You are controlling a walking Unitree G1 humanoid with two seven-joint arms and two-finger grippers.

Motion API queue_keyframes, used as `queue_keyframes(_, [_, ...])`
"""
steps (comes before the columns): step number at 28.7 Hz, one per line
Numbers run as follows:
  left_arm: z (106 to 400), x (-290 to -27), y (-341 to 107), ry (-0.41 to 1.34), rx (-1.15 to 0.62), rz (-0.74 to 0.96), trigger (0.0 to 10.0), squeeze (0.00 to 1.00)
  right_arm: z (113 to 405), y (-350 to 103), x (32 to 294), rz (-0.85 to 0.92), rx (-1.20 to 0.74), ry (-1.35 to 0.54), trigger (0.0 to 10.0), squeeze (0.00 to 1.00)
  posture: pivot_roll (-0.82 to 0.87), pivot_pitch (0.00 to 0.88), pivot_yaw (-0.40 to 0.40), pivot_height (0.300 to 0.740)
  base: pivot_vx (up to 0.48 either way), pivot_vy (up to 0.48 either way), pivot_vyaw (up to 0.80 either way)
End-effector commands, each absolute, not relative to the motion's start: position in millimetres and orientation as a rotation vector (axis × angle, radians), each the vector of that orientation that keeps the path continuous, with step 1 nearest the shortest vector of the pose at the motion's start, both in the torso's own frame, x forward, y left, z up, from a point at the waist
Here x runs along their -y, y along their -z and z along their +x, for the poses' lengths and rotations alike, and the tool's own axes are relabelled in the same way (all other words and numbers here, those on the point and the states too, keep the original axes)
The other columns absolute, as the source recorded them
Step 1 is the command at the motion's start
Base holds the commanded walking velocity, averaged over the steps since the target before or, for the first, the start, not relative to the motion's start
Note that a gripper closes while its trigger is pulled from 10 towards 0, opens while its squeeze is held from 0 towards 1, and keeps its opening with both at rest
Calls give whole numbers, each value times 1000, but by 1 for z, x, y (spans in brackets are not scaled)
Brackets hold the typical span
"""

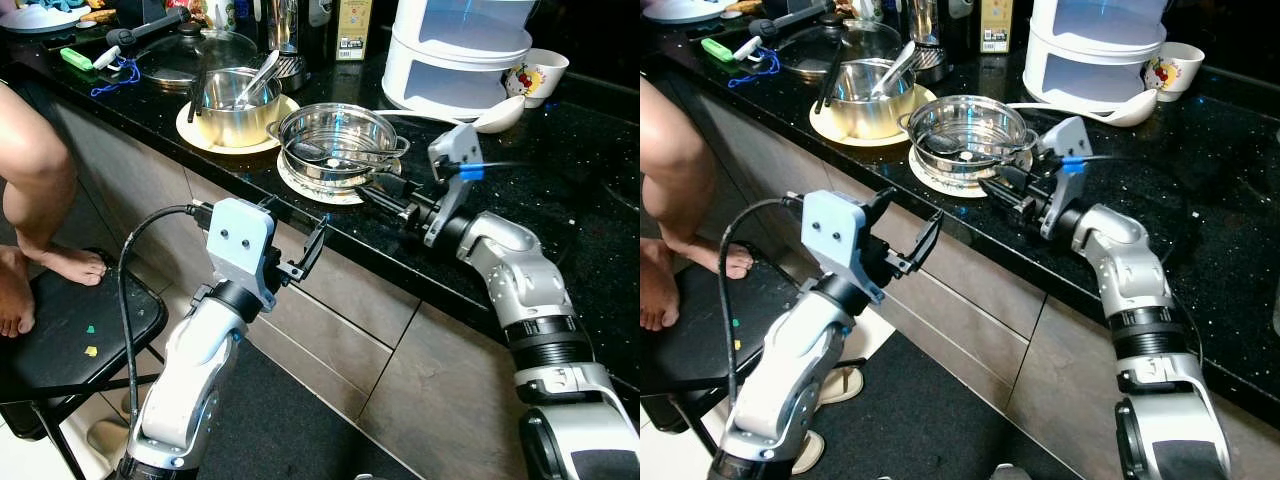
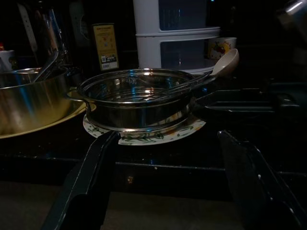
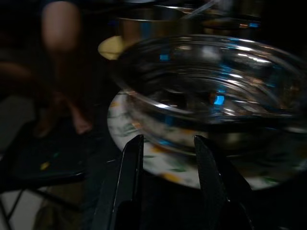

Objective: Kitchen organization

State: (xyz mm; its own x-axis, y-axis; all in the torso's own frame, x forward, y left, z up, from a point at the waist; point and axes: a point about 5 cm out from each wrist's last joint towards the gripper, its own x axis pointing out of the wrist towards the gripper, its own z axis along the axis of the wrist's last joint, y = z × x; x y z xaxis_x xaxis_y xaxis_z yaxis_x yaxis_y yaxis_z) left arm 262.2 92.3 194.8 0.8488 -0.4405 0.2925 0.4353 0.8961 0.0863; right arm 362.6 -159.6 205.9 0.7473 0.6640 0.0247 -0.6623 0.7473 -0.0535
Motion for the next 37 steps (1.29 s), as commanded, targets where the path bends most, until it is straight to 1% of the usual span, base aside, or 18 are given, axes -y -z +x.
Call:
queue_keyframes(1, [261, -92, -194, 469, 303, 19, 10000, 0, 370, -212, 169, -25, 65, -628, 10000, 86, 43, 81, -29, 740, 0, 0, 0])
queue_keyframes(3, [261, -92, -194, 469, 303, 19, 10000, 0, 371, -213, 172, -23, 68, -600, 10000, 86, 43, 81, -29, 740, 0, 0, 0])
queue_keyframes(4, [261, -92, -194, 469, 302, 19, 10000, 0, 374, -214, 177, -15, 73, -562, 10000, 569, 43, 82, -29, 740, 0, 0, 0])
queue_keyframes(5, [261, -92, -194, 468, 302, 19, 10000, 0, 376, -216, 182, -16, 77, -526, 10000, 867, 44, 82, -30, 740, 0, 0, 0])
queue_keyframes(6, [261, -92, -194, 468, 302, 19, 10000, 0, 377, -217, 185, -17, 80, -505, 10000, 867, 44, 82, -30, 740, 0, 0, 0])
queue_keyframes(8, [261, -92, -194, 467, 302, 19, 10000, 0, 377, -218, 188, -21, 84, -485, 10000, 859, 44, 83, -29, 740, 0, 0, 0])
queue_keyframes(9, [261, -92, -194, 467, 302, 19, 10000, 0, 378, -220, 190, -28, 88, -472, 10000, 725, 44, 85, -30, 740, 0, 0, 0])
queue_keyframes(10, [261, -92, -194, 467, 302, 19, 10000, 0, 379, -221, 192, -32, 91, -462, 10000, 725, 44, 85, -30, 740, 0, 0, 0])
queue_keyframes(11, [261, -92, -194, 467, 302, 19, 10000, 0, 379, -222, 194, -37, 94, -458, 10000, 0, 44, 85, -29, 740, 0, 0, 0])
queue_keyframes(13, [261, -92, -194, 467, 302, 18, 10000, 0, 378, -223, 199, -38, 103, -471, 10000, 0, 45, 85, -30, 740, 0, 0, 0])
queue_keyframes(16, [260, -93, -193, 466, 300, 19, 10000, 0, 372, -226, 210, -68, 115, -543, 10000, 0, 47, 88, -30, 740, 0, 0, 0])
queue_keyframes(17, [260, -93, -193, 466, 300, 19, 10000, 0, 372, -226, 210, -68, 115, -543, 10000, 0, 47, 88, -30, 740, 0, 0, 0])
queue_keyframes(18, [260, -93, -194, 465, 300, 19, 10000, 0, 369, -227, 215, -85, 117, -582, 10000, 0, 48, 87, -31, 740, 0, 0, 0])
queue_keyframes(21, [260, -93, -194, 464, 300, 20, 10000, 0, 362, -227, 219, -80, 114, -670, 10000, 0, 48, 88, -31, 740, 0, 0, 0])
queue_keyframes(23, [260, -93, -194, 465, 299, 19, 10000, 0, 354, -224, 215, -71, 110, -761, 10000, 0, 46, 90, -31, 740, 0, 0, 0])
queue_keyframes(28, [260, -93, -193, 465, 299, 17, 10000, 0, 352, -216, 205, -56, 100, -803, 10000, 0, 46, 92, -30, 740, 0, 0, 0])
queue_keyframes(37, [260, -94, -194, 465, 298, 20, 10000, 0, 345, -221, 180, 136, 179, -900, 10000, 0, 49, 93, -27, 740, 0, 0, 0])
